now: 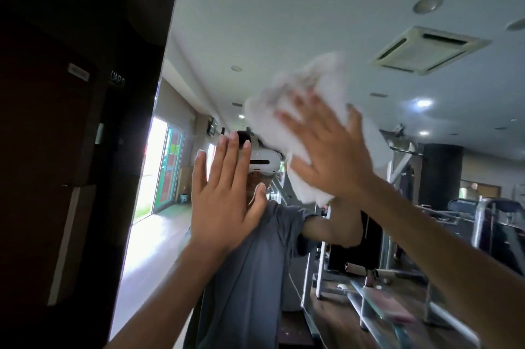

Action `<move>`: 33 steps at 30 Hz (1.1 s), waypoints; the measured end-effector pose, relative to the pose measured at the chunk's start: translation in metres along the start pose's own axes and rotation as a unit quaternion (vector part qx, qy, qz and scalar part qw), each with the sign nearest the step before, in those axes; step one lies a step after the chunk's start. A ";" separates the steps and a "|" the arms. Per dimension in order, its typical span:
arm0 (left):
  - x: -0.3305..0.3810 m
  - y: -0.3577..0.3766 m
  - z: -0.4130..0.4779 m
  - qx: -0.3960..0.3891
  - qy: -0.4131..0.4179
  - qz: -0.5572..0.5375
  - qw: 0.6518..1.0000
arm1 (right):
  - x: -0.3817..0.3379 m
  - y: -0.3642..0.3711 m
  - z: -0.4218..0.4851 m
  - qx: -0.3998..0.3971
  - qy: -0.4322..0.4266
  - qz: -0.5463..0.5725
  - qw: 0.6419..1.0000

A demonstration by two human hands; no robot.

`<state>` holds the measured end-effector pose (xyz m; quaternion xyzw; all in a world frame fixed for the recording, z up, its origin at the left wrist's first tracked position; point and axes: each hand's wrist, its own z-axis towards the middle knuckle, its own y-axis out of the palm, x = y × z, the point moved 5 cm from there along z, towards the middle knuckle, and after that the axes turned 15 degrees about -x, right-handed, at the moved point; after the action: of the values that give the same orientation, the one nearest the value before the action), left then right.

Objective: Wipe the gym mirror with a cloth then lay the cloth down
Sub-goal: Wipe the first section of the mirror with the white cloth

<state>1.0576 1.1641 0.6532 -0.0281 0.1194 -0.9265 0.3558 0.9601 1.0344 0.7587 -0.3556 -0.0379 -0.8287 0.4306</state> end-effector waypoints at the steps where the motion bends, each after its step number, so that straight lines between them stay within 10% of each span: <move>1: 0.000 0.000 0.001 -0.008 -0.001 0.001 1.000 | 0.000 -0.001 -0.007 -0.018 -0.109 -0.023 0.994; 4: 0.000 0.000 -0.001 -0.032 -0.016 -0.007 0.999 | 0.044 -0.003 -0.015 -0.066 -0.205 -0.045 0.976; 10: 0.024 0.001 -0.001 -0.032 -0.077 0.004 0.997 | 0.097 -0.003 -0.027 0.019 0.240 0.069 0.968; 16: 0.104 0.015 0.013 -0.020 -0.021 -0.005 1.000 | 0.077 0.014 -0.073 -0.021 -0.214 -0.040 0.976; 19: 0.134 0.022 0.026 -0.027 -0.031 -0.006 0.999 | 0.136 0.015 -0.082 -0.053 -0.183 -0.033 0.981; 25: 0.168 0.039 0.041 -0.030 -0.068 -0.013 0.997 | 0.168 0.003 -0.058 0.014 0.153 0.068 0.986; 30: 0.167 0.042 0.038 -0.020 -0.080 0.014 0.997 | 0.138 0.020 -0.095 -0.030 -0.129 -0.015 0.991; 33: 0.171 0.043 0.038 -0.017 -0.088 0.020 0.996 | 0.184 0.016 -0.098 -0.047 -0.118 -0.005 0.992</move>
<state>0.9635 1.0114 0.6735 -0.1130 0.1043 -0.9108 0.3832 0.8482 0.8619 0.7965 -0.4706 -0.0513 -0.7839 0.4018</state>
